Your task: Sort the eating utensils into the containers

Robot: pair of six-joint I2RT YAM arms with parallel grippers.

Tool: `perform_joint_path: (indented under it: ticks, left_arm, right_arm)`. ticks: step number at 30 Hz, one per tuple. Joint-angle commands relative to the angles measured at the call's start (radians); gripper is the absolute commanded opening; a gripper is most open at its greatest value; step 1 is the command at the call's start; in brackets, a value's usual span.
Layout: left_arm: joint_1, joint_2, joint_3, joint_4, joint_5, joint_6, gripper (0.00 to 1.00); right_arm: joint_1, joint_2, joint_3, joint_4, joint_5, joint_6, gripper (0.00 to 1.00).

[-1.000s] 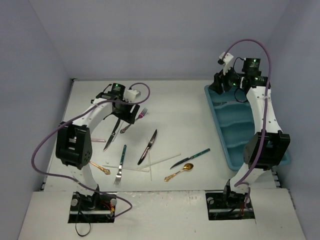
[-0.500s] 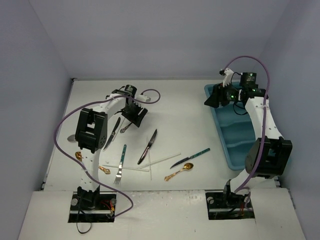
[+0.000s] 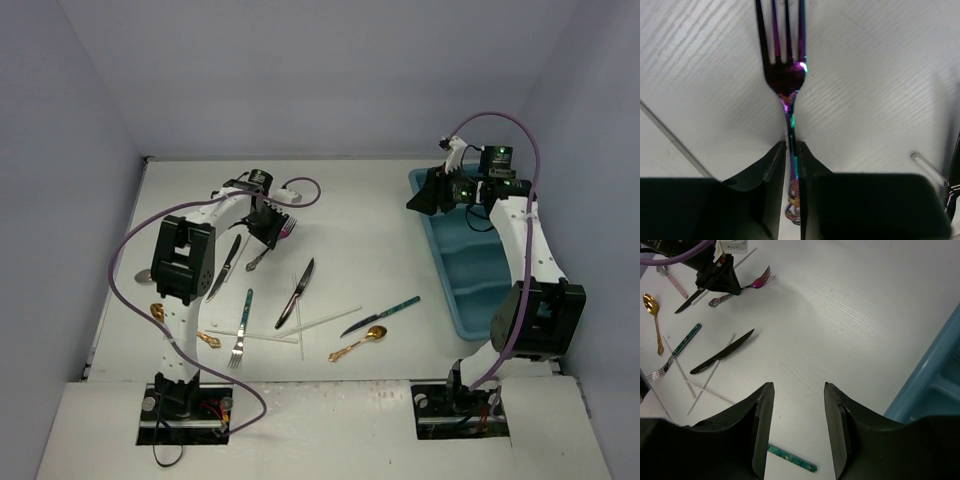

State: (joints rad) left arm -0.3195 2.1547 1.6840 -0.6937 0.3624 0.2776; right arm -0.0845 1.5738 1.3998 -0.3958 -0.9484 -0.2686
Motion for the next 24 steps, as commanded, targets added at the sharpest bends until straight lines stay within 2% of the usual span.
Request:
perform_joint_path:
  ticks: [1,3,8,11,15,20,24]
  left_arm:
    - [-0.001,-0.080,-0.031,-0.017,0.053,-0.081,0.04]
    - [0.002,-0.104,-0.022,-0.006,0.062,-0.125,0.00]
    - [0.010,-0.225,0.009,0.048,0.092,-0.357,0.00]
    - [0.010,-0.296,0.029,0.089,0.052,-0.483,0.00]
    - [0.008,-0.378,0.067,0.108,-0.052,-0.655,0.00]
    - [0.009,-0.441,0.071,0.123,-0.109,-0.779,0.00]
    - [0.016,-0.464,0.084,0.135,-0.092,-0.853,0.00]
  right_arm:
    - [0.070,-0.063,0.006,0.113,0.018,0.101,0.41]
    - [0.101,-0.061,0.022,0.129,0.088,0.124,0.41]
    - [0.189,-0.038,0.083,0.219,0.208,0.224,0.43]
    - [0.225,-0.046,0.098,0.285,0.266,0.311,0.46]
    - [0.331,-0.033,0.144,0.312,0.470,0.461,0.44]
    - [0.486,0.010,0.205,0.319,0.511,0.540,0.43]
    - [0.578,0.062,0.265,0.332,0.462,0.570,0.46]
